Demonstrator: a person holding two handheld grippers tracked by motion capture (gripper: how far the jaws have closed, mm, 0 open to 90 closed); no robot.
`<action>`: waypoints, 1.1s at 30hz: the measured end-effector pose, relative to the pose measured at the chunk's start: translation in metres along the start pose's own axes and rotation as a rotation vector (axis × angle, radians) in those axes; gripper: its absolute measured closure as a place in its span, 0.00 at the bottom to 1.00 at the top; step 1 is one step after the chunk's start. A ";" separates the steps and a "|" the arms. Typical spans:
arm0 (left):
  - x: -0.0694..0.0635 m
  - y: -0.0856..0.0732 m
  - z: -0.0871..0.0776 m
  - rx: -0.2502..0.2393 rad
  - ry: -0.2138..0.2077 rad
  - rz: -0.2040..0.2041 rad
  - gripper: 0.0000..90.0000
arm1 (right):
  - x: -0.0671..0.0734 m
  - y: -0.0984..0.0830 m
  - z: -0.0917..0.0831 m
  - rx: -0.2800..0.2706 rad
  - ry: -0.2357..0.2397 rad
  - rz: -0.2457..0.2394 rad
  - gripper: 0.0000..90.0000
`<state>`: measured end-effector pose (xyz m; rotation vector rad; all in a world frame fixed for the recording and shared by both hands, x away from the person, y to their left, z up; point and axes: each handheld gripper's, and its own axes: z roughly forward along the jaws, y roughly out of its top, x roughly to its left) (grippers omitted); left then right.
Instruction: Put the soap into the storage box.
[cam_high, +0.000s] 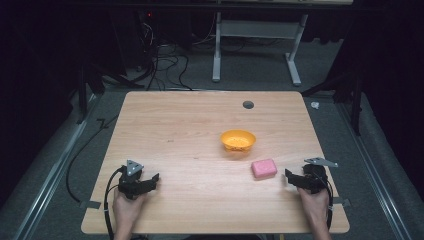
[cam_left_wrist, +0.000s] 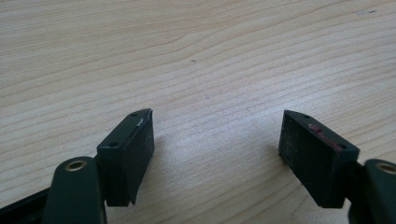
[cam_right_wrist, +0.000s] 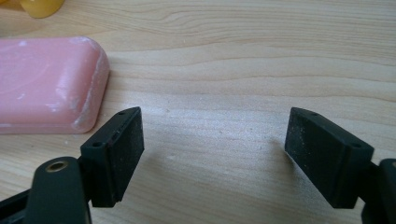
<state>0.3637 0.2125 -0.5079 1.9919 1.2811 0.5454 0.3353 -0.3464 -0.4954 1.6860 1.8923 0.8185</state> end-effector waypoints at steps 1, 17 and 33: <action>0.000 0.000 0.000 0.002 0.000 0.001 0.30 | 0.001 0.000 -0.002 -0.001 -0.001 0.005 0.22; 0.000 0.000 0.000 0.003 0.000 0.001 0.30 | 0.034 0.011 -0.024 -0.041 0.060 0.007 0.18; 0.000 0.000 0.000 0.003 0.000 0.001 0.30 | 0.066 0.024 -0.027 -0.035 0.088 -0.048 0.15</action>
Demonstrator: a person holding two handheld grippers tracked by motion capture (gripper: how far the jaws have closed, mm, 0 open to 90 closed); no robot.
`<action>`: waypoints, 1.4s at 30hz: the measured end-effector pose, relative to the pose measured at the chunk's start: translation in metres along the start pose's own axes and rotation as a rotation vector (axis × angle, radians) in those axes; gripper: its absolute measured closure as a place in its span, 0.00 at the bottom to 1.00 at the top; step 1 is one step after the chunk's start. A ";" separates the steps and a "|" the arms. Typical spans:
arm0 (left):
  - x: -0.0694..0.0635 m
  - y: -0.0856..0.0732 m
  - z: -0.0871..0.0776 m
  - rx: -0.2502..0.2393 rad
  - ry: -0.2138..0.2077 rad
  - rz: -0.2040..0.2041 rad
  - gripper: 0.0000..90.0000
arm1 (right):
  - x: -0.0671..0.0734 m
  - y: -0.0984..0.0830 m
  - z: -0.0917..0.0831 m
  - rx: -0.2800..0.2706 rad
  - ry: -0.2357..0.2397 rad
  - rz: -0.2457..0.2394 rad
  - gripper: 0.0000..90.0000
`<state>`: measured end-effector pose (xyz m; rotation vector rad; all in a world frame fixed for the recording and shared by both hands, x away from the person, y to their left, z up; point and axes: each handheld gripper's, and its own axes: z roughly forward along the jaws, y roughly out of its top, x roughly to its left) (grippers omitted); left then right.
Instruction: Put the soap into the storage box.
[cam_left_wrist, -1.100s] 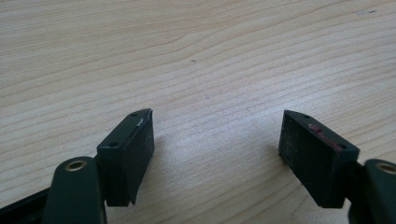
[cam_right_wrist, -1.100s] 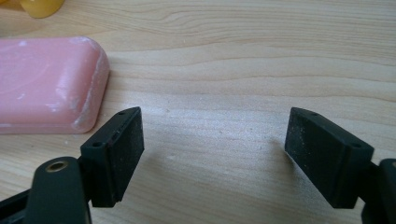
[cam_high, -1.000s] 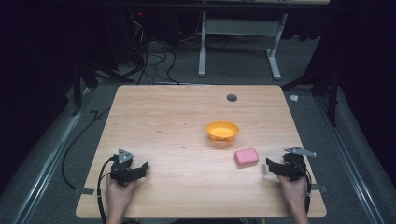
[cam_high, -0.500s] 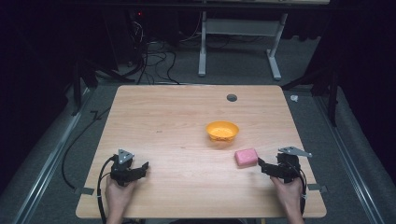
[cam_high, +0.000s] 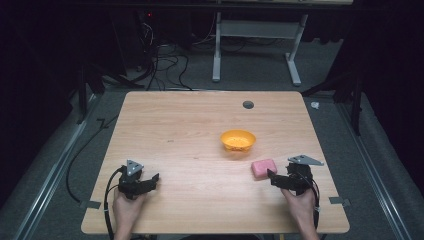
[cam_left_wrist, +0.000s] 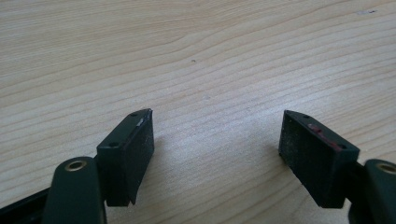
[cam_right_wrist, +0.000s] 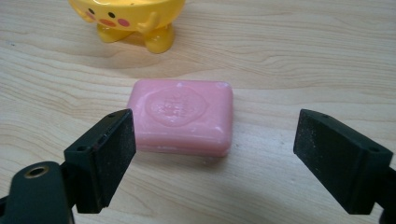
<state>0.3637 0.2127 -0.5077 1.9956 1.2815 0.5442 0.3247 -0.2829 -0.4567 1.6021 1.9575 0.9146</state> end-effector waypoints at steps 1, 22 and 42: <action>0.000 0.000 0.000 0.000 0.000 0.000 0.30 | 0.001 0.001 0.001 0.001 0.003 -0.003 0.14; 0.000 0.000 0.000 -0.002 0.002 0.001 0.29 | 0.027 0.016 0.034 0.093 -0.003 -0.038 0.13; 0.000 0.000 0.000 -0.002 0.002 0.001 0.29 | 0.026 0.015 0.058 0.177 -0.031 -0.007 0.13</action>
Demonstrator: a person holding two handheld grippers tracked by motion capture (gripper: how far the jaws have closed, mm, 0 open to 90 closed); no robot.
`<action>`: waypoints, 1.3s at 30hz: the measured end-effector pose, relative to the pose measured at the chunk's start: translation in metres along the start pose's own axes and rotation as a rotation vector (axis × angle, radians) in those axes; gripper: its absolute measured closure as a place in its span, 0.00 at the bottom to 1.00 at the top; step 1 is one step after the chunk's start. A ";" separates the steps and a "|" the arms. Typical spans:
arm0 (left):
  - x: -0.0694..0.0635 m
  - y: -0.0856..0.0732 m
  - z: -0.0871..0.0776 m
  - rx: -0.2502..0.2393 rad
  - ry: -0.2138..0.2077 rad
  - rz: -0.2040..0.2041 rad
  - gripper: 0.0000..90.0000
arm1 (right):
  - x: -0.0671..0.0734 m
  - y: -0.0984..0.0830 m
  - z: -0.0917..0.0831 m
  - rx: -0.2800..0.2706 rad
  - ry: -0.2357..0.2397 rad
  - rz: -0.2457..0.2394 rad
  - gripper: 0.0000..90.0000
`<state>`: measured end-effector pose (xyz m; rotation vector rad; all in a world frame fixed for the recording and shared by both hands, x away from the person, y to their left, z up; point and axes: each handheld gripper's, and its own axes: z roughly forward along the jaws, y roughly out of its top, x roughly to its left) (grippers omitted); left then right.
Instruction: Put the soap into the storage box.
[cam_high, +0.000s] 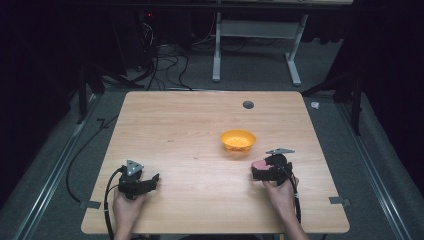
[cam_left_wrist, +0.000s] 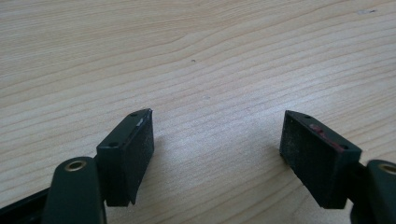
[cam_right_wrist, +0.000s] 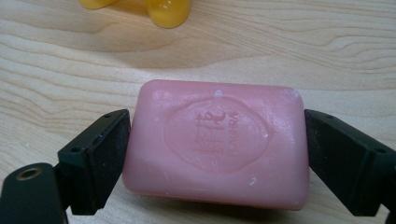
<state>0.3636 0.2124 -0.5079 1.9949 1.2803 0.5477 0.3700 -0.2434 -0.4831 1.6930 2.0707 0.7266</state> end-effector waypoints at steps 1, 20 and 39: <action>0.000 0.000 0.000 0.000 0.000 0.000 0.29 | 0.000 0.000 0.001 0.002 0.001 -0.001 0.13; 0.000 0.000 0.000 -0.001 0.001 -0.002 0.29 | -0.001 -0.002 0.007 0.009 0.004 -0.018 0.15; 0.000 0.000 0.000 -0.001 0.001 -0.002 0.29 | -0.004 0.004 -0.008 -0.038 0.042 0.009 0.15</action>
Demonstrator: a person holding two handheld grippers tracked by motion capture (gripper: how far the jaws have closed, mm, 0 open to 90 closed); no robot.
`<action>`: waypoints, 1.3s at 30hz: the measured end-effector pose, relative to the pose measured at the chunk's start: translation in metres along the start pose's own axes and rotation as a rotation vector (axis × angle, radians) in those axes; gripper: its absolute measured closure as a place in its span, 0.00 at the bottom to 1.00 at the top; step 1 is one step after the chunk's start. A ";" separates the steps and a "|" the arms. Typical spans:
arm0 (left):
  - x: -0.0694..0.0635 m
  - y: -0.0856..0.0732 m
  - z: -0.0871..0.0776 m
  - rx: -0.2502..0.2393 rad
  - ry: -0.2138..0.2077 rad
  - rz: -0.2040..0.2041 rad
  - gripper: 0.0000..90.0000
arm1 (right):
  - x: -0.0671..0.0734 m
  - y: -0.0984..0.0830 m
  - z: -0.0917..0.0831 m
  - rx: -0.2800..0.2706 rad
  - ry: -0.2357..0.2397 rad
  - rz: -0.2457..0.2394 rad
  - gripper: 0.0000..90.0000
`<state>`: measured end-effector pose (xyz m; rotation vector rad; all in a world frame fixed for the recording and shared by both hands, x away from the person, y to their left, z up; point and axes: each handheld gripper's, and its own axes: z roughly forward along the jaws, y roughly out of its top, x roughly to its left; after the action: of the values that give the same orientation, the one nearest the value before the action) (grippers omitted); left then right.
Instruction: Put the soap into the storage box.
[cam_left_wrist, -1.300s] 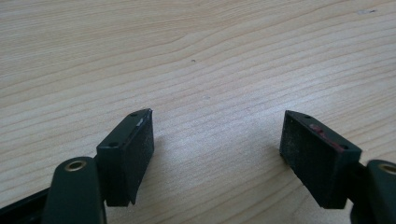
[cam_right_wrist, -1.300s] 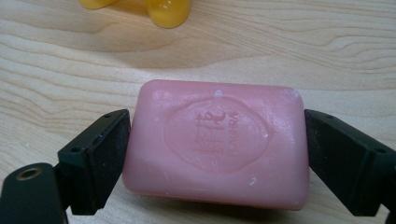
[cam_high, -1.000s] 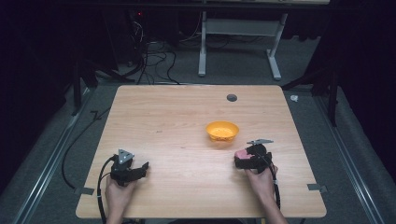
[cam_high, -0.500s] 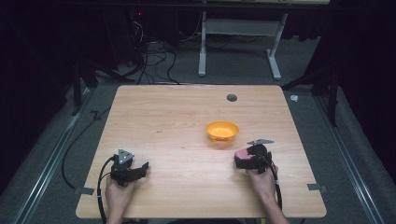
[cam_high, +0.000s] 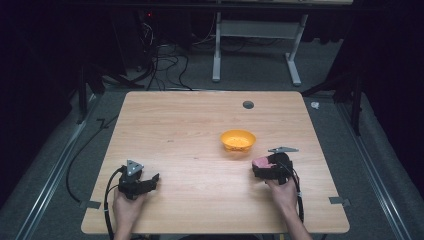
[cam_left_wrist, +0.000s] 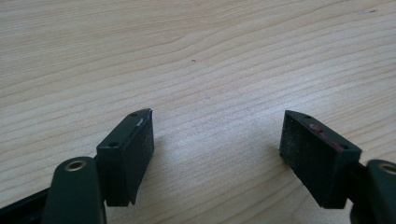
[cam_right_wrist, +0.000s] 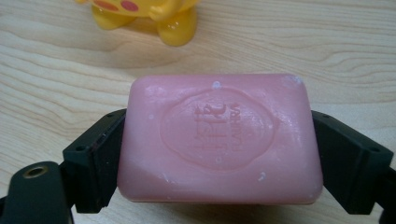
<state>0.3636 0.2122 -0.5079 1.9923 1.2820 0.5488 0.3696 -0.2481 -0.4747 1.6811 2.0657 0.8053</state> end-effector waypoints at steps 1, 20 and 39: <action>0.000 0.000 0.000 0.000 0.000 0.000 0.29 | 0.000 0.001 -0.001 -0.004 0.006 0.002 0.15; 0.000 0.000 0.000 0.002 0.000 0.003 0.29 | 0.007 0.013 -0.012 -0.034 0.058 0.005 0.15; 0.000 0.000 0.000 0.002 0.000 0.002 0.29 | 0.014 0.026 -0.015 -0.067 0.142 0.014 0.15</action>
<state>0.3635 0.2121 -0.5079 1.9955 1.2806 0.5493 0.3771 -0.2339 -0.4453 1.6478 2.0961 1.0139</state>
